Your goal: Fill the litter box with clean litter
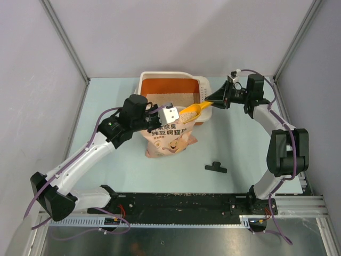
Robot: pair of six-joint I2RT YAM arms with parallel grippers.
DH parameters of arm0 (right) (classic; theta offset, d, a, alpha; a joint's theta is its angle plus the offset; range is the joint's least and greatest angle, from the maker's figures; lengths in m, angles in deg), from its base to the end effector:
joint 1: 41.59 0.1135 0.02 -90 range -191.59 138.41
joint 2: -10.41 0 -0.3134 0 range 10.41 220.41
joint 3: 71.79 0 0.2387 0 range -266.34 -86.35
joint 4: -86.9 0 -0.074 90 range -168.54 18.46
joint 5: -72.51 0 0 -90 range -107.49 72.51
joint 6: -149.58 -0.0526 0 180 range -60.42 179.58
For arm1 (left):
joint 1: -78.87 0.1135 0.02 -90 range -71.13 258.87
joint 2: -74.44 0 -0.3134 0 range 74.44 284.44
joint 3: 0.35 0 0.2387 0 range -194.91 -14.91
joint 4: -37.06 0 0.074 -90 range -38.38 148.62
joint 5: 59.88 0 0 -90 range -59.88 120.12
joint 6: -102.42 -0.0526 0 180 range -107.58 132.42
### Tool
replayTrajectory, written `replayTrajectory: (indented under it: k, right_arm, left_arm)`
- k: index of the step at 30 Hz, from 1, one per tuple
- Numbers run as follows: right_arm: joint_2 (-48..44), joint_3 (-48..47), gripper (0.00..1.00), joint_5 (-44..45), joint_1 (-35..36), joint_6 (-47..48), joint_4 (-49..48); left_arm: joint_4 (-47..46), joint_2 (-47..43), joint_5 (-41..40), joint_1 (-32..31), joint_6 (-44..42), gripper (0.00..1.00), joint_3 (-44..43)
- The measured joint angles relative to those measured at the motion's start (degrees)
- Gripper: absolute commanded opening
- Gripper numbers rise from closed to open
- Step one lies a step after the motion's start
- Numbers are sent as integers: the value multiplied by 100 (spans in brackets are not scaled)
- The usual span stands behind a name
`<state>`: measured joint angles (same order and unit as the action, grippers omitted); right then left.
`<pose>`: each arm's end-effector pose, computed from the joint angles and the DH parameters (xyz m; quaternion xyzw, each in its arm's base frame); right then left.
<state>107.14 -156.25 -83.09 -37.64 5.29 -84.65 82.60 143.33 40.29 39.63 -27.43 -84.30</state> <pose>0.3753 0.0739 0.3401 0.0154 0.7569 0.6219 0.2005 0.1847 -0.1628 0.4041 0.5845 0.6388 -0.0743 0.4948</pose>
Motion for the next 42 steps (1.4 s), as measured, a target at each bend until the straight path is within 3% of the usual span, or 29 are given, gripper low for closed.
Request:
replayTrajectory:
  k: [11, 19, 31, 42]
  right_arm:
    - [0, -87, 0, -70, -345, -42, 17]
    - [181, -748, 0, -138, -623, -118, 17]
    - [1526, -2503, 0, 546, -833, 424, 450]
    - [3110, -5213, 0, 2337, 28, 2028, 2090]
  left_arm:
    - [-57, 87, 2, 0, -127, 0, -2]
    - [-131, 173, 0, 0, -179, 0, -2]
    - [-181, 236, -44, 0, -221, 0, -17]
    - [-164, -81, -55, 0, -212, 0, 177]
